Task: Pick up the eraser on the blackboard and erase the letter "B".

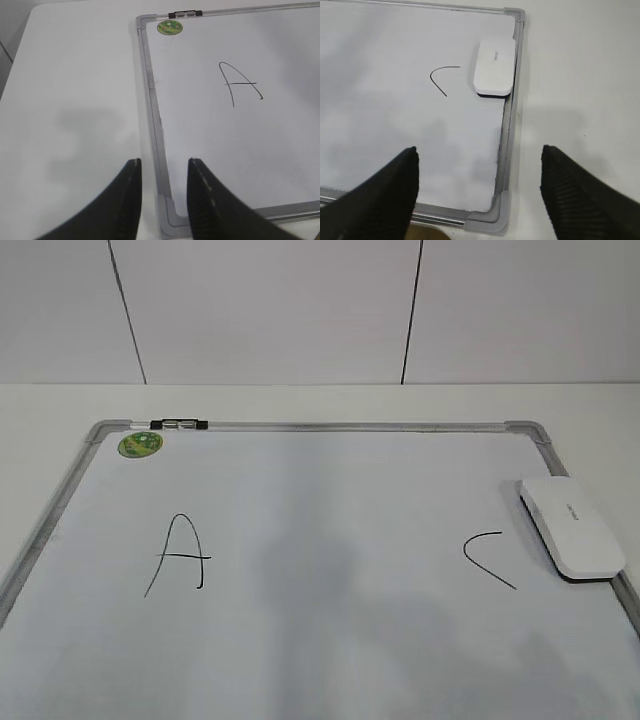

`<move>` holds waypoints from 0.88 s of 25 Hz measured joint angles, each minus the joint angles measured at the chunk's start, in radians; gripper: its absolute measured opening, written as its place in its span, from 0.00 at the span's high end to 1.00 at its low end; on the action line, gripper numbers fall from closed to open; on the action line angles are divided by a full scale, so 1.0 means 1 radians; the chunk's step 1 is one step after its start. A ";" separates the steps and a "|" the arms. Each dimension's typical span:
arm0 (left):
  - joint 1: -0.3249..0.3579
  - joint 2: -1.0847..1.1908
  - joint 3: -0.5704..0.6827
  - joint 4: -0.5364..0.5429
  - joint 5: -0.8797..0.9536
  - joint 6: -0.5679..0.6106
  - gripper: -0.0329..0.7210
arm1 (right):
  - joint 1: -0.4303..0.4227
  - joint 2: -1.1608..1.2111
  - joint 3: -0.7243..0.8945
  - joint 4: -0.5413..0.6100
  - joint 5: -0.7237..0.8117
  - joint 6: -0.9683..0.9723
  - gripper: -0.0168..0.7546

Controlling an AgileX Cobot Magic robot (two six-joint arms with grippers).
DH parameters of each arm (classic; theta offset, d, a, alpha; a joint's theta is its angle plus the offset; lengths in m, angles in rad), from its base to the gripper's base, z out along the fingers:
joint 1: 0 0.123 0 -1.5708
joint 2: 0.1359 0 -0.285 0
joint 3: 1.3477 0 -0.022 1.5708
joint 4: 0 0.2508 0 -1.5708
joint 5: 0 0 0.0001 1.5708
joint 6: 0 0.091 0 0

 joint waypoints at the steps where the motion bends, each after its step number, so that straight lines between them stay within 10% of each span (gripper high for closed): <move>1: 0.000 0.000 0.004 0.002 -0.005 0.000 0.64 | 0.000 0.000 0.002 0.000 0.002 0.000 0.22; 22: 0.000 0.000 0.006 0.002 -0.015 0.000 0.64 | 0.002 0.000 0.006 -0.001 0.004 -0.002 0.22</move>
